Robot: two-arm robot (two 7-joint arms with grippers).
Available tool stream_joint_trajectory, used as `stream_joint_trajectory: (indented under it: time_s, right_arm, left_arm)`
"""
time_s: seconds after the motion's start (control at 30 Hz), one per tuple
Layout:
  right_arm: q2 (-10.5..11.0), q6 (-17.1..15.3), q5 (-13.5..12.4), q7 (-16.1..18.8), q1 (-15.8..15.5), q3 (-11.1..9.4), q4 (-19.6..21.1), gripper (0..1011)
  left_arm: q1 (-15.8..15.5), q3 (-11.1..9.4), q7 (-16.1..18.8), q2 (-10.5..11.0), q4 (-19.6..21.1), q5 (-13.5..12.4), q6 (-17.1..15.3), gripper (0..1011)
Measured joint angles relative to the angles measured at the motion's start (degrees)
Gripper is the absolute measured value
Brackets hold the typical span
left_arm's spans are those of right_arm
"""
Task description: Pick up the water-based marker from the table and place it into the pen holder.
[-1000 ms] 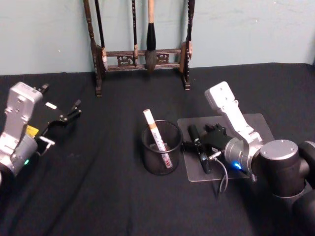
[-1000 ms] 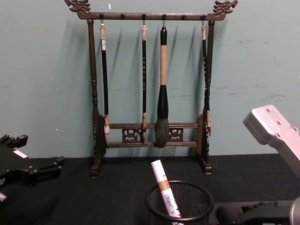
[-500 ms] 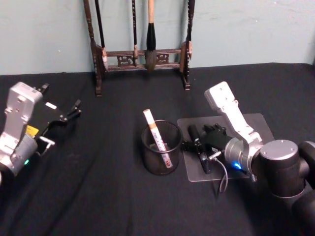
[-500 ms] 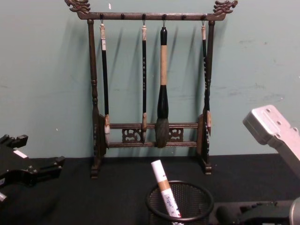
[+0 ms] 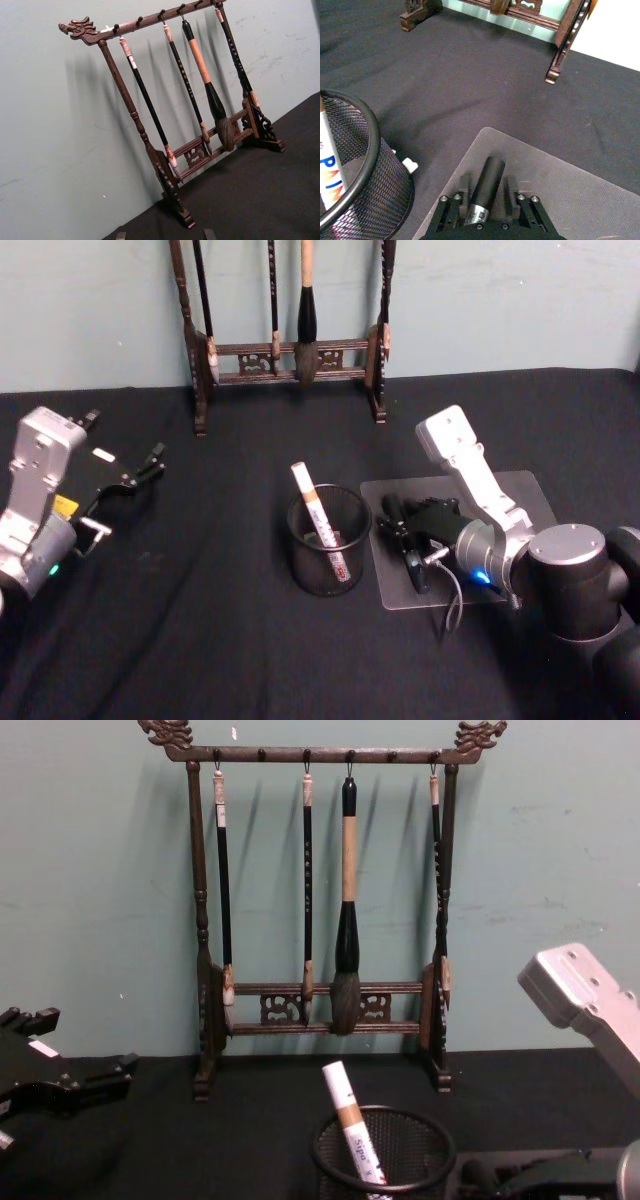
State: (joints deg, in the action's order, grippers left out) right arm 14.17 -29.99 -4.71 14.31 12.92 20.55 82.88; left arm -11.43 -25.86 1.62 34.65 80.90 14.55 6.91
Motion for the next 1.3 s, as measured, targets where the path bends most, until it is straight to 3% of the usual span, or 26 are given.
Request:
stream_joint_trajectory:
  time_s: [0.3,0.73,1.03,1.07,1.3]
  right_arm:
    - [0.0,0.0,-0.1,0.0,0.0,0.0,0.0,243]
    - [-0.6,3.1,-1.1,1.9,-1.0,-2.9,2.1,242]
    - [-1.4,14.2,-5.2,3.0,-2.7,-5.8,4.6,243]
    - [-1.6,16.9,-6.1,3.3,-3.0,-6.2,4.8,243]
    - [-3.0,27.6,-10.6,6.0,-4.6,-6.8,5.2,243]
  left_arm:
    - [0.0,0.0,0.0,0.0,0.0,0.0,0.0,1001]
    - [0.0,0.0,0.0,0.0,0.0,0.0,0.0,1001]
    - [0.0,0.0,0.0,0.0,0.0,0.0,0.0,1001]
    - [0.0,0.0,0.0,0.0,0.0,0.0,0.0,1001]
    - [0.0,0.0,0.0,0.0,0.0,0.0,0.0,1001]
